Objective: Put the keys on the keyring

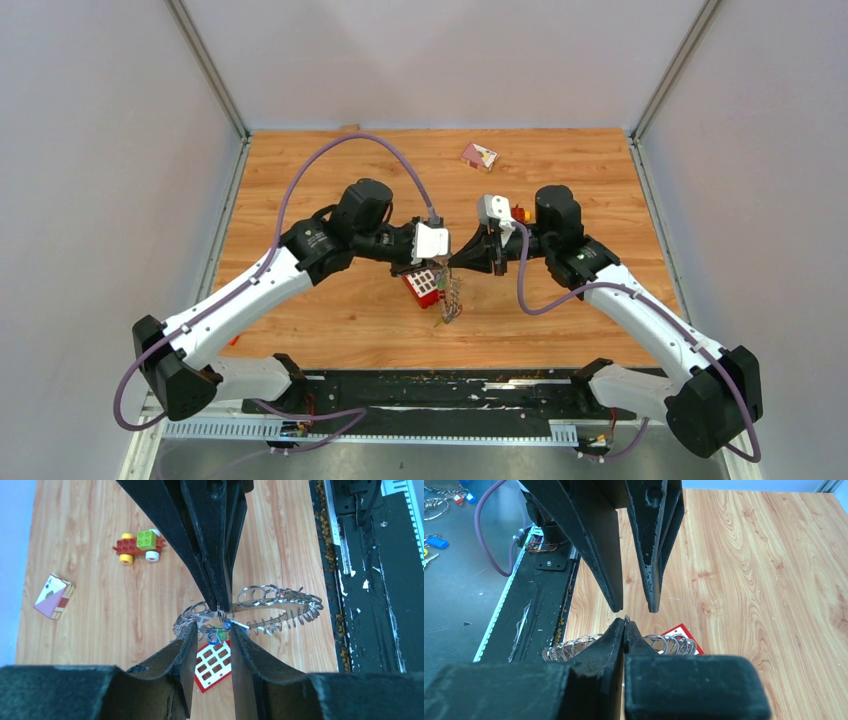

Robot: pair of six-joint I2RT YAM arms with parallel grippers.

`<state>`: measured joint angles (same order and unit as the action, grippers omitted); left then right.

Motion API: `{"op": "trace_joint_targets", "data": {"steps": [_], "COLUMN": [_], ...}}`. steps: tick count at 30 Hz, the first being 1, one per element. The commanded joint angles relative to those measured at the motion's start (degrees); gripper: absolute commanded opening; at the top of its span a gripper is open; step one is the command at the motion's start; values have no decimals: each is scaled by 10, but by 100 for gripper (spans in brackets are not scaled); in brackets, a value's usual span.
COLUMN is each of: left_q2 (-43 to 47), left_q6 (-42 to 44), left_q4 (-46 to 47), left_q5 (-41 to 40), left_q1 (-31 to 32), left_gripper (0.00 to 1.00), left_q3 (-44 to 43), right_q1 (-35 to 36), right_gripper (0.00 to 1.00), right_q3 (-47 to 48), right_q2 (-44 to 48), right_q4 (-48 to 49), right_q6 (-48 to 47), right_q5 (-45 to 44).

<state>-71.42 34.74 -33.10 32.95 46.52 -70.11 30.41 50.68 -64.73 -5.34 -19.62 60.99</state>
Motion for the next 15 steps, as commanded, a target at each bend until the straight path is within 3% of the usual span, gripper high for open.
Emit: {"op": "trace_joint_targets", "data": {"steps": [1, 15], "left_q2": [7, -17], "left_q6": [12, 2], "left_q4": [23, 32], "left_q5": [30, 45], "left_q1": [1, 1], "left_gripper": [38, 36], "left_q3": [3, 12], "right_q1": [1, 1], "right_gripper": [0, 0], "right_q3": [10, 9], "right_q2": [15, 16], "right_q4": [22, 23], "right_q6": [-10, -9], "right_q5": [15, 14]}}
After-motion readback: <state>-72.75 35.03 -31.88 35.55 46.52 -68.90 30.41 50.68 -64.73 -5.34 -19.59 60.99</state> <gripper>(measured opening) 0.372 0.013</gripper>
